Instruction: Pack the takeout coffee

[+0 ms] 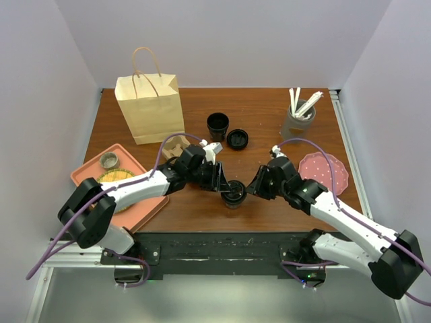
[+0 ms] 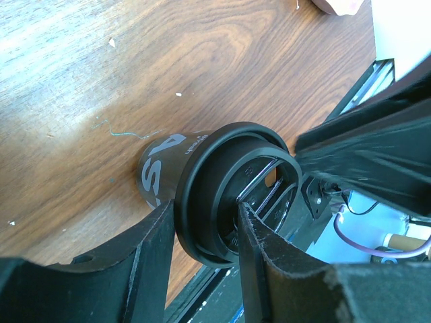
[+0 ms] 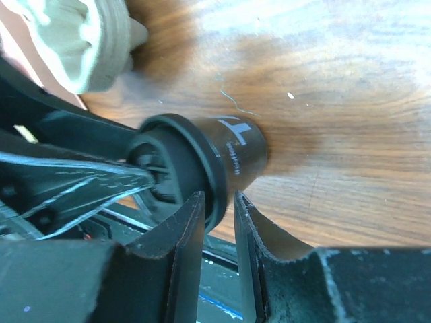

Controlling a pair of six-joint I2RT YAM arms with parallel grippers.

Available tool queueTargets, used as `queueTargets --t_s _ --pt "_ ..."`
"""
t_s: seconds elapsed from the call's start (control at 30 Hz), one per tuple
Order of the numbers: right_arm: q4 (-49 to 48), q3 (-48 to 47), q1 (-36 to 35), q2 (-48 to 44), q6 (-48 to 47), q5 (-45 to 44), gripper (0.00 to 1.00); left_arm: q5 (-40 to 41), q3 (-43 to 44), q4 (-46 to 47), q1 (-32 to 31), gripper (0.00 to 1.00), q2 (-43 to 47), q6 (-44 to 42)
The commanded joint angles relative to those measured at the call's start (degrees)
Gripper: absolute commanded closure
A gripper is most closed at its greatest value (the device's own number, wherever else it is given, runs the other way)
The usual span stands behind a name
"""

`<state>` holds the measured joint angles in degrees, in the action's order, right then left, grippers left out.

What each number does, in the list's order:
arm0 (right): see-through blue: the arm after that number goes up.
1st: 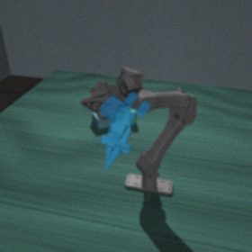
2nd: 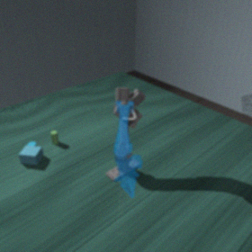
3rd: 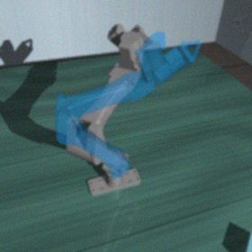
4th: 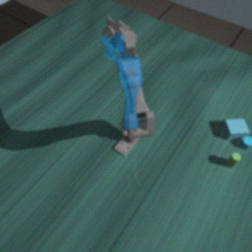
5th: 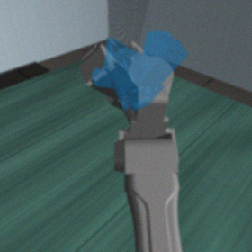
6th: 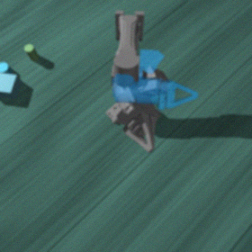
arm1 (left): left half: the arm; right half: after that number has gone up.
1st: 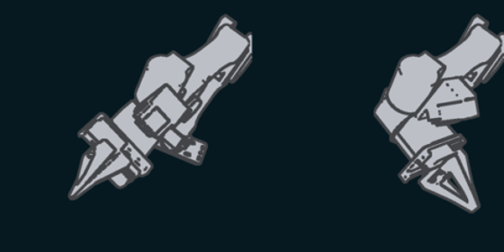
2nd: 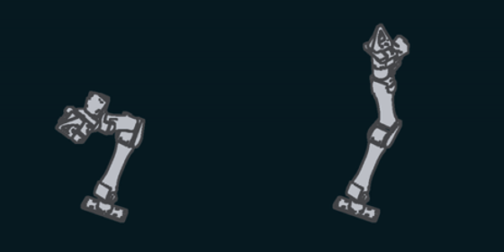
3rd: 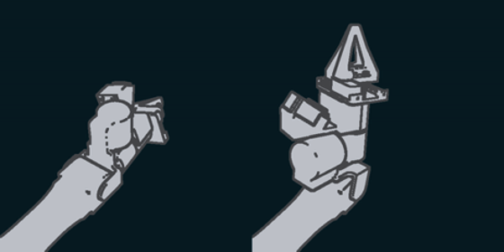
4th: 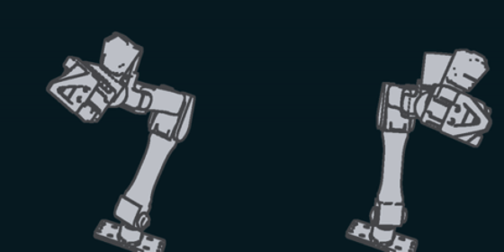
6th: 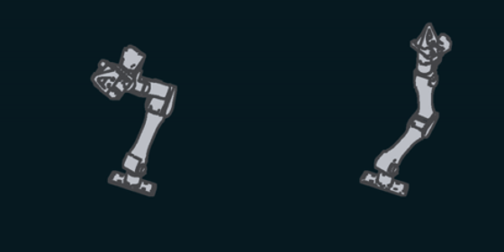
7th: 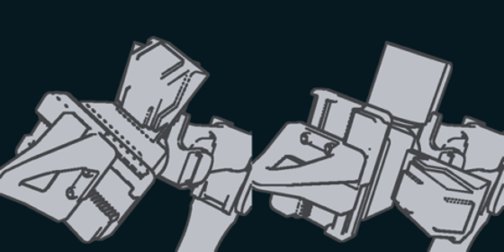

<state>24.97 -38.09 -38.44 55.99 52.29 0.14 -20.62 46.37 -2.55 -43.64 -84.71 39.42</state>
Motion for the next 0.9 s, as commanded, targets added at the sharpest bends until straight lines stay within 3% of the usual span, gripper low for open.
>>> queueTargets --t_s 0.0,0.43,0.77,0.87 --pt "-5.72 3.71 0.38 1.41 1.75 1.88 0.73 7.26 -2.6 -13.45 -0.22 0.67 -4.94 -4.79" --pt "-5.56 16.19 0.38 -2.29 8.61 -2.07 0.93 8.4 -3.13 -15.12 -0.31 0.68 -6.17 -5.23" --pt "-2.57 19.54 0.29 0.18 12.21 -4.53 0.97 9.98 -3.66 -16.09 -0.4 0.7 -6.88 -4.88" --pt "0.6 18.23 0.38 -1.31 11.96 -5.5 0.94 10.51 -2.61 -16.35 -0.39 0.7 -7.4 -5.14"
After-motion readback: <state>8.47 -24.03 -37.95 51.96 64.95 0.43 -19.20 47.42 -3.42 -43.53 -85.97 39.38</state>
